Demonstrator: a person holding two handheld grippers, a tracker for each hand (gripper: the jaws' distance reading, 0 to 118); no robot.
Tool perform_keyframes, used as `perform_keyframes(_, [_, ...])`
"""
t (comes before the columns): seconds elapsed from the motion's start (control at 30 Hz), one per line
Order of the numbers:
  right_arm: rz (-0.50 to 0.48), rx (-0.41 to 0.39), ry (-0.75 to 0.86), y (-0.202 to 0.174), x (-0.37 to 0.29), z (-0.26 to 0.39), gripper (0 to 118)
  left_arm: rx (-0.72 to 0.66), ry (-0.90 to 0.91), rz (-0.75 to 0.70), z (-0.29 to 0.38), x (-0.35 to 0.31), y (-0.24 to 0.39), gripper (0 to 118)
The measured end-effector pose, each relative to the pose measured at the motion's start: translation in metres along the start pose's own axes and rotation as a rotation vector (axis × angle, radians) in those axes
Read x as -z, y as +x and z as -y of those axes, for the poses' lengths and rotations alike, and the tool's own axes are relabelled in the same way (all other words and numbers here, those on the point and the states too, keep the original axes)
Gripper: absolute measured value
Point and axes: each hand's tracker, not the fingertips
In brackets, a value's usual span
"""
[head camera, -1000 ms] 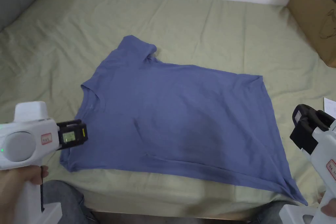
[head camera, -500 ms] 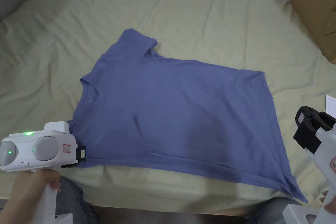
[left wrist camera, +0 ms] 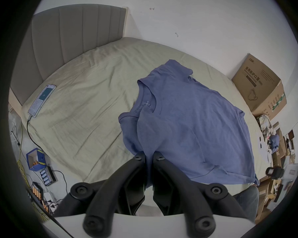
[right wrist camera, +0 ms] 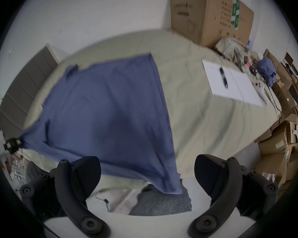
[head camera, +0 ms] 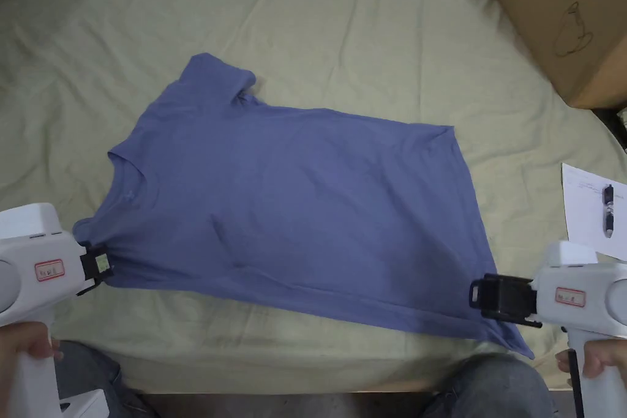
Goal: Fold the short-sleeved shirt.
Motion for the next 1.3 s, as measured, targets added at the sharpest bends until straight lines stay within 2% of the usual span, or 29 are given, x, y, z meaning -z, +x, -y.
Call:
perform_keyframes(0.1, [0.06, -0.031, -0.095, 0.007, 0.027, 0.005, 105, 0.004, -0.007, -0.009, 0.001, 0.002, 0.002, 3])
perform_keyframes(0.13, [0.074, -0.012, -0.12, 0.009, 0.034, 0.006, 99, 0.003, -0.009, -0.011, 0.002, 0.003, 0.003, 3])
perform_keyframes(0.17, [0.089, -0.014, -0.137, 0.009, 0.038, 0.009, 83, 0.0, -0.011, -0.011, 0.003, 0.003, 0.003, 3])
perform_keyframes(0.27, [-0.029, 0.017, -0.187, 0.011, 0.045, 0.012, 68, -0.003, -0.018, -0.015, 0.003, 0.005, 0.004, 3])
perform_keyframes(0.3, [-0.059, 0.03, -0.201, 0.008, 0.045, 0.014, 49, -0.005, -0.02, -0.016, 0.004, 0.006, 0.004, 3])
perform_keyframes(0.4, [-0.042, 0.023, -0.155, 0.006, 0.037, 0.008, 5, -0.02, -0.025, -0.015, 0.004, 0.008, 0.006, 3])
perform_keyframes(0.47, [-0.056, 0.05, -0.169, 0.009, 0.029, 0.003, 5, -0.034, -0.023, -0.012, 0.001, 0.006, 0.005, 3])
perform_keyframes(0.53, [-0.112, 0.035, -0.139, 0.01, 0.013, -0.005, 5, -0.059, -0.015, -0.004, -0.005, -0.003, 0.005, 3])
perform_keyframes(0.67, [-0.134, 0.011, -0.08, 0.006, -0.022, -0.037, 5, -0.164, 0.036, 0.058, -0.031, -0.008, 0.002, 3])
perform_keyframes(0.8, [-0.168, 0.069, -0.028, -0.001, -0.036, -0.079, 5, -0.238, 0.086, 0.034, -0.066, 0.004, 0.005, 3])
perform_keyframes(0.97, [-0.132, 0.151, 0.016, -0.007, -0.005, -0.135, 5, -0.26, 0.12, 0.005, -0.108, 0.035, 0.03, 3])
perform_keyframes(1.13, [-0.069, 0.179, -0.015, -0.022, 0.047, -0.179, 5, -0.182, 0.09, -0.065, -0.143, 0.092, 0.049, 3])
perform_keyframes(1.27, [-0.043, 0.197, -0.053, -0.032, 0.087, -0.203, 5, -0.15, 0.013, -0.132, -0.159, 0.141, 0.049, 10])
perform_keyframes(1.3, [-0.026, 0.191, -0.053, -0.034, 0.093, -0.207, 6, -0.144, 0.012, -0.144, -0.159, 0.146, 0.049, 19])
